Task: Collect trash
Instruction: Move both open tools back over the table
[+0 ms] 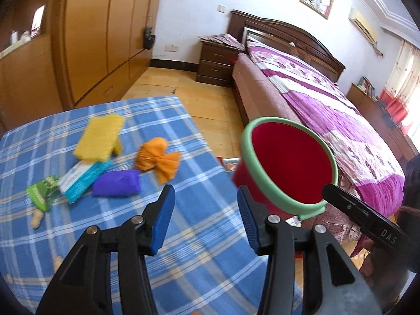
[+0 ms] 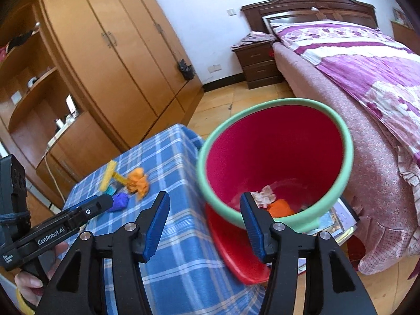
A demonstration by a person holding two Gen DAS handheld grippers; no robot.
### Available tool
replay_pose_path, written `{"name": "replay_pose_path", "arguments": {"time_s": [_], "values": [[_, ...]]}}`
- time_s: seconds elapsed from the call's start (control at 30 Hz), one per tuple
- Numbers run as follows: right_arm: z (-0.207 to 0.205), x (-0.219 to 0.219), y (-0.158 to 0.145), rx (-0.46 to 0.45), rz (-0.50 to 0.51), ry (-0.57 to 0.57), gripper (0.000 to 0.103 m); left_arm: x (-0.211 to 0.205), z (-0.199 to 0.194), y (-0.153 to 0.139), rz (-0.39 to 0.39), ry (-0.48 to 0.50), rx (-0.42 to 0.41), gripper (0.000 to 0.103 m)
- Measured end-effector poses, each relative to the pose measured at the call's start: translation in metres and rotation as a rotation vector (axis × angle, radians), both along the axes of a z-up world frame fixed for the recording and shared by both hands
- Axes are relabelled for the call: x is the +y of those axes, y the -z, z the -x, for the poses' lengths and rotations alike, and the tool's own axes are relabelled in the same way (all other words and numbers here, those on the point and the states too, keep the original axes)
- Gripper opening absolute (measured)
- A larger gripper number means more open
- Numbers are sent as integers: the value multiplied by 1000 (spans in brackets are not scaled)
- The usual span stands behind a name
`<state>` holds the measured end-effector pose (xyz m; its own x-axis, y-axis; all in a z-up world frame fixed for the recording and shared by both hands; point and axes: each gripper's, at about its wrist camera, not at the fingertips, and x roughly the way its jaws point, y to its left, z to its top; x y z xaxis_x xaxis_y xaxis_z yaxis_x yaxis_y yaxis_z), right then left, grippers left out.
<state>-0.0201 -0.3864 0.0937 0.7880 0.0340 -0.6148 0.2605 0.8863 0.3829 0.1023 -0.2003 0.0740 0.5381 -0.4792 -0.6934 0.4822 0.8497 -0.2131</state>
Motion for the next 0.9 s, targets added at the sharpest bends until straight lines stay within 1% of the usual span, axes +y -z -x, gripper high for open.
{"name": "replay_pose_path", "arguments": {"time_s": [0.33, 0.47, 0.6, 0.67, 0.73, 0.9], "values": [[-19, 48, -1, 11, 16, -85, 58, 71, -9, 4, -12, -135, 3, 50], [-29, 66, 0, 21, 29, -118, 59, 98, -15, 8, -19, -194, 3, 57], [-38, 86, 1, 26, 68, -153, 61, 128, -24, 15, -25, -259, 16, 58], [-43, 98, 3, 32, 80, -172, 67, 140, -29, 18, -27, -282, 20, 61], [-48, 107, 5, 33, 85, -187, 69, 151, -33, 21, -36, -306, 17, 65], [-60, 122, 10, 46, 87, -212, 69, 175, -46, 32, -56, -359, 21, 67]]}}
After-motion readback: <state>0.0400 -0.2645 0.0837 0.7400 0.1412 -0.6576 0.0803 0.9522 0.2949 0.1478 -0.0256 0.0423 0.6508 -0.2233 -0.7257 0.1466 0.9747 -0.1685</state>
